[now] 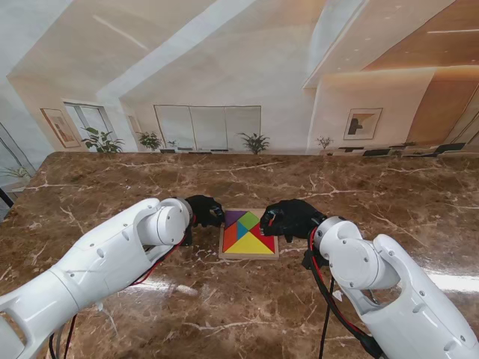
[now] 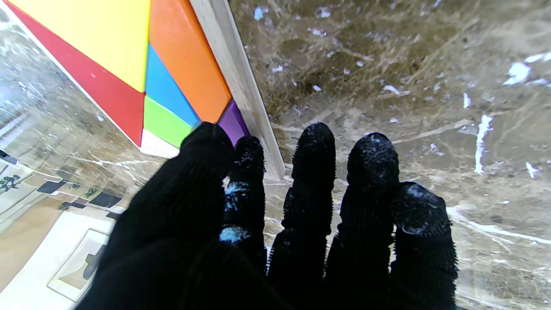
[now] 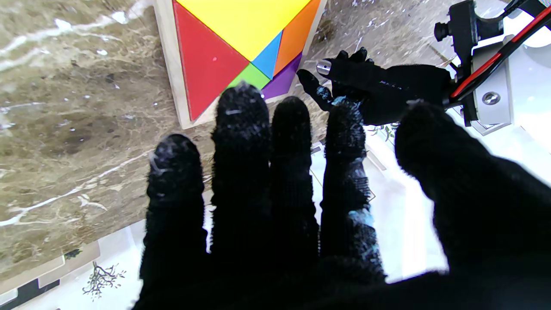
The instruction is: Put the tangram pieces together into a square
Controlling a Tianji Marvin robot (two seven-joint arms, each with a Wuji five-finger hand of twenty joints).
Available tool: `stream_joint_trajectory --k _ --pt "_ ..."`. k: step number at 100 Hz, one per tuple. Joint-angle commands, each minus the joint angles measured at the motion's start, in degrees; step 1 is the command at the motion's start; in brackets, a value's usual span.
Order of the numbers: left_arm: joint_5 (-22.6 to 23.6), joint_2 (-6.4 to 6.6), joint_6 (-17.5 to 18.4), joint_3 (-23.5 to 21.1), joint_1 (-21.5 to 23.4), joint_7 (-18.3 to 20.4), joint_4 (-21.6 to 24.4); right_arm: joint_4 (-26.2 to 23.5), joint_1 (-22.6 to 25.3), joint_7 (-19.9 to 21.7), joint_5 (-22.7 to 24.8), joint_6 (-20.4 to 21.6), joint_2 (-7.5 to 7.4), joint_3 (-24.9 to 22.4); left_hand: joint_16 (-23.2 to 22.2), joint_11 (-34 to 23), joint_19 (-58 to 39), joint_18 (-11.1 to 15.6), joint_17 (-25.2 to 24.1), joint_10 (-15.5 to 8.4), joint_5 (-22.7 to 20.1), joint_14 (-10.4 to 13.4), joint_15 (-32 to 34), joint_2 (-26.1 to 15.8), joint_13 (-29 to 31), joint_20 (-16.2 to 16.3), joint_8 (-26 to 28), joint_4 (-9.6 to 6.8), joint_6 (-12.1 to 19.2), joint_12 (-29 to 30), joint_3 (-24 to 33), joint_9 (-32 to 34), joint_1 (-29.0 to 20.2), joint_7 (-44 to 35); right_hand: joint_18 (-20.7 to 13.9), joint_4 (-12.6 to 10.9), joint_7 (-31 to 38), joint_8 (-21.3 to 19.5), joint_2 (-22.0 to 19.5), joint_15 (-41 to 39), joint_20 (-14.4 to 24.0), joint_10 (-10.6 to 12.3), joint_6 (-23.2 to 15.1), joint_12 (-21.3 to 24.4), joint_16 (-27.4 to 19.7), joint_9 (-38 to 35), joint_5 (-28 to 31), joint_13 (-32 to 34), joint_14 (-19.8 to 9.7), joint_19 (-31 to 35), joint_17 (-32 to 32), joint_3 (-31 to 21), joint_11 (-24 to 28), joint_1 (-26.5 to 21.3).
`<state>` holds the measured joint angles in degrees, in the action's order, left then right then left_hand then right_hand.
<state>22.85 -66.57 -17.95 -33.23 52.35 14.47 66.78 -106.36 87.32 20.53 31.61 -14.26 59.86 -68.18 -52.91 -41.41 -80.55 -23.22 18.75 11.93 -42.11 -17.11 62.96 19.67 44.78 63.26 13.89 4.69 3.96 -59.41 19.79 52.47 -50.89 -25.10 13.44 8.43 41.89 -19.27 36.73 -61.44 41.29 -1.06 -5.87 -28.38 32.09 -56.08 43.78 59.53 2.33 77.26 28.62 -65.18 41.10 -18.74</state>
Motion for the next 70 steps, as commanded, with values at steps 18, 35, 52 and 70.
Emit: stream_joint_trajectory --k 18,35,52,70 --pt "0.10 -0.37 -0.35 0.33 -0.16 0.01 -0.18 0.56 0.35 0.84 -0.36 0.11 0.09 -0.03 -1.16 -0.69 -0.34 -0.02 -0.90 0.87 0.73 -1.02 2.05 -1.58 0.56 1.16 0.92 -0.57 0.22 -0.63 1.99 -0.62 3.01 0.89 0.29 -1.34 -0.41 -0.38 -1.33 -0.74 -0.56 -0.23 0.51 0.08 -0.45 -1.29 2.02 1.85 0.05 2.08 0.13 -0.22 0.19 2.35" --pt "1.12 0.42 -0.27 -0.98 0.57 0.66 1.54 0.64 0.33 0.77 -0.39 0.28 0.11 -0.07 -1.03 -0.39 -0.26 0.05 -0.98 0.72 -0.60 -0.81 1.77 -0.66 0.21 1.11 1.70 -0.29 1.11 -0.48 2.12 -1.07 3.20 -0.10 0.29 -1.32 -0.47 -0.36 -1.12 -0.71 -0.57 -0.22 0.52 0.08 -0.46 -1.28 1.89 1.79 0.02 2.08 0.13 -0.22 0.19 2.29" --pt "2.87 1.46 0.29 -4.00 2.38 0.98 4.57 0.60 0.47 -0.44 -0.46 1.07 0.36 -0.29 1.41 6.93 1.30 0.25 -3.17 0.31 -0.81 -1.47 -3.94 0.18 -2.63 0.34 2.10 -0.24 1.59 6.01 2.38 -3.58 4.17 -1.65 0.27 -1.24 -0.68 -0.31 -0.52 -0.57 -0.59 -0.12 0.06 0.11 -0.50 -0.71 1.27 1.49 -0.11 2.01 0.02 -0.20 0.05 2.29" --pt "4.78 2.47 1.83 -8.55 5.68 0.86 8.42 0.36 0.91 -2.91 -0.23 2.06 0.84 -0.58 7.81 13.01 5.39 -0.12 -7.48 -0.93 0.33 -2.31 -16.62 1.09 -7.02 -3.02 2.09 -0.23 1.06 16.52 5.40 -5.90 7.33 -1.16 -0.14 -1.02 -0.93 -0.36 0.62 -0.46 -0.63 -0.01 -1.16 -0.03 -0.39 1.87 -0.42 -0.08 -0.56 1.62 -0.96 0.00 0.08 2.34"
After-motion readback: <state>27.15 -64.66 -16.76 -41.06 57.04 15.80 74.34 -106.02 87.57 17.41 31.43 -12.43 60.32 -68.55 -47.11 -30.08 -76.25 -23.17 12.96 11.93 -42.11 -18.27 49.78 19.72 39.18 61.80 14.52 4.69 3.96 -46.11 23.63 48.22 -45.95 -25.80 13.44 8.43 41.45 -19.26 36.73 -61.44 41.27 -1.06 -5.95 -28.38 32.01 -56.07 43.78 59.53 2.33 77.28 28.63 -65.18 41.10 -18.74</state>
